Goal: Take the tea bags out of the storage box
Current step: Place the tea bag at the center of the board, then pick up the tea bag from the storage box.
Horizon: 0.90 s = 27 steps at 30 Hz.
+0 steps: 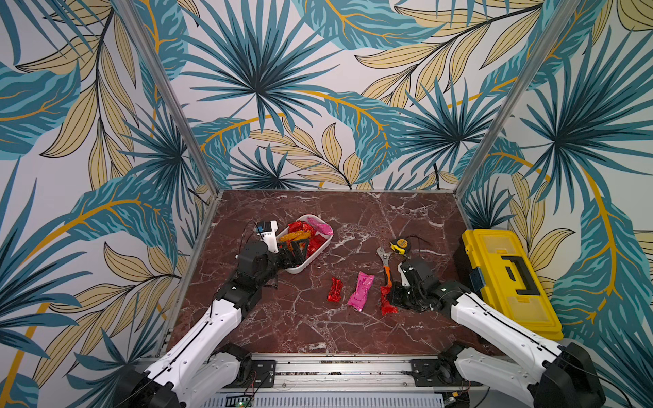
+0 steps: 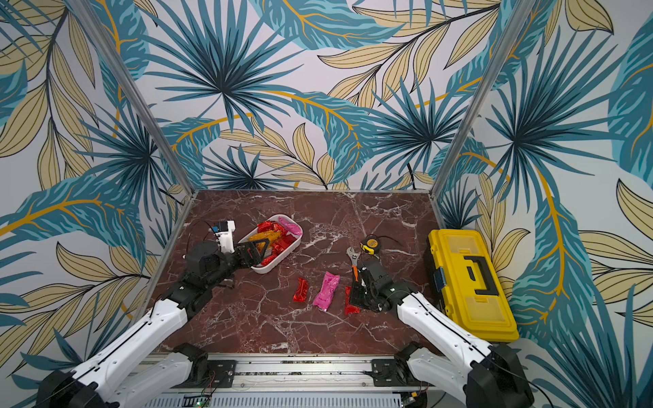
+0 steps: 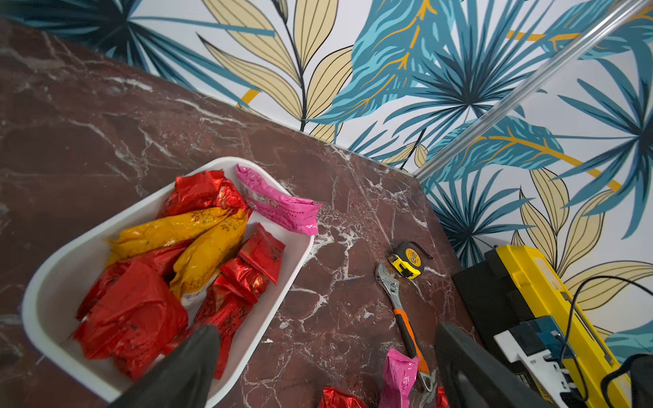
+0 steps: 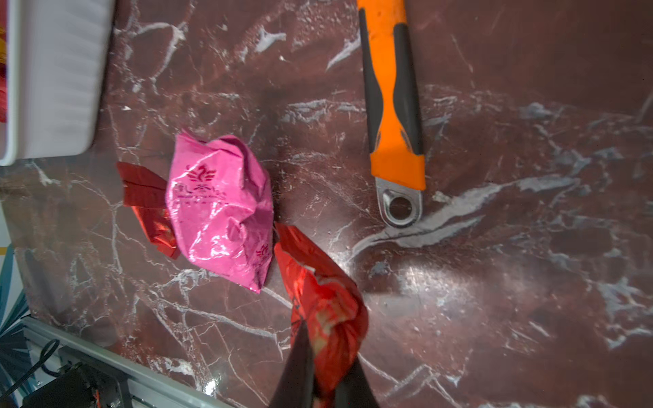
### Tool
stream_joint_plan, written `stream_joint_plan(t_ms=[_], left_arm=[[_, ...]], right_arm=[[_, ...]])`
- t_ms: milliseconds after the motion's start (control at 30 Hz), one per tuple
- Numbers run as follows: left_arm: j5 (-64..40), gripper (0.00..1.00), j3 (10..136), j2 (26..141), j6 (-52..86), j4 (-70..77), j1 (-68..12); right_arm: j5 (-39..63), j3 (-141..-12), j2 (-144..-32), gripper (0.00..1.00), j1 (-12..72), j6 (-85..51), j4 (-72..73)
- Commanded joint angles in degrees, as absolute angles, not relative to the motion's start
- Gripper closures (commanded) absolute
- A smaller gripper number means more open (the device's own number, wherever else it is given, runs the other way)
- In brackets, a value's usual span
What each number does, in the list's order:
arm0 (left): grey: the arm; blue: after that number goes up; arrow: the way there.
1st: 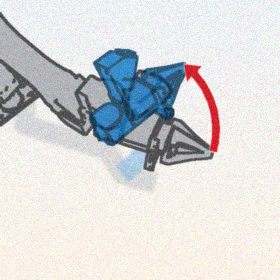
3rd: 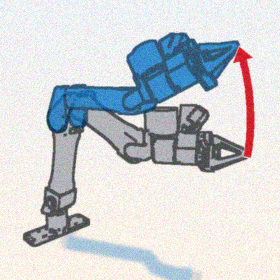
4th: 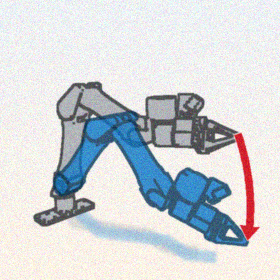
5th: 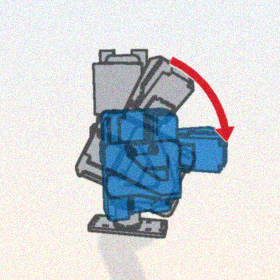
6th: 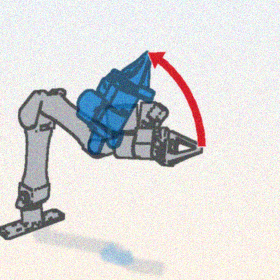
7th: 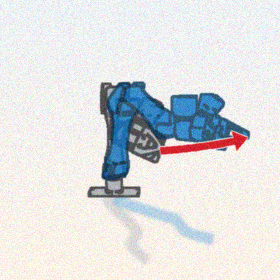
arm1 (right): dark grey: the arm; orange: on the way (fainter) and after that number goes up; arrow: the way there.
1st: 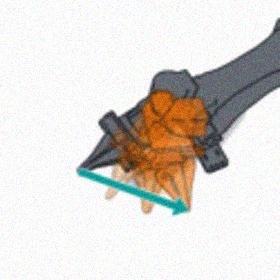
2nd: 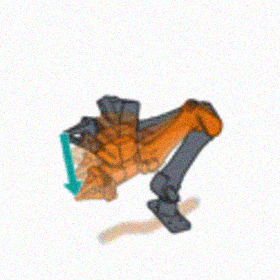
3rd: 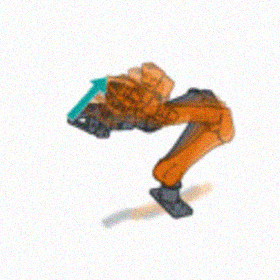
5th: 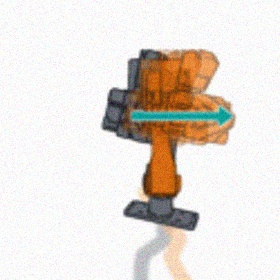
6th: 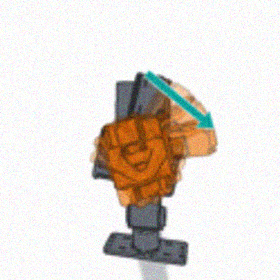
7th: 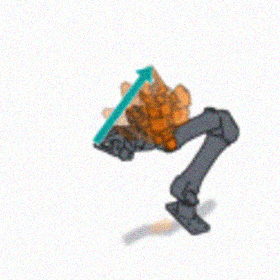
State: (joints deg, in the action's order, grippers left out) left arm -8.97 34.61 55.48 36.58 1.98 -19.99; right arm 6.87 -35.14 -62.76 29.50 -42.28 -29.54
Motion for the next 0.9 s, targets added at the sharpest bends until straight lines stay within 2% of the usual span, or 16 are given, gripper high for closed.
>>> stream_joint_plan(t_ms=[0, 167, 333, 467, 667, 767, 867], left_arm=[[-8.3, 0.00, 34.9, 56.4, 39.9, -1.9, -19.1], [-10.0, 0.00, 35.2, 57.6, 41.8, -3.1, -18.3], [-11.5, 0.00, 36.0, 59.2, 42.9, -2.6, -18.1], [-13.8, 0.00, 38.6, 63.1, 44.6, -1.5, -18.1], [-20.4, 0.00, 45.5, 75.0, 52.0, 2.4, -19.2], [-16.0, 0.01, 50.0, 80.0, 55.0, 2.3, -22.3], [-8.2, 0.08, 55.5, 84.6, 59.5, -2.3, -24.8]], right_arm=[[8.6, -33.9, -67.5, 0.90, 29.4, -44.2, -20.8], [10.2, -33.7, -74.0, 0.86, 29.4, -44.3, -15.0], [4.2, -34.1, -71.7, 0.61, 29.4, -43.2, -19.7], [-4.5, -36.0, -64.7, 0.49, 29.4, -41.6, -28.1], [-11.3, -39.2, -55.7, 0.45, 29.4, -38.5, -32.5], [-11.4, -40.9, -54.3, 0.45, 29.4, -37.6, -32.2], [-10.9, -42.4, -54.5, 0.45, 29.4, -37.1, -32.0]])
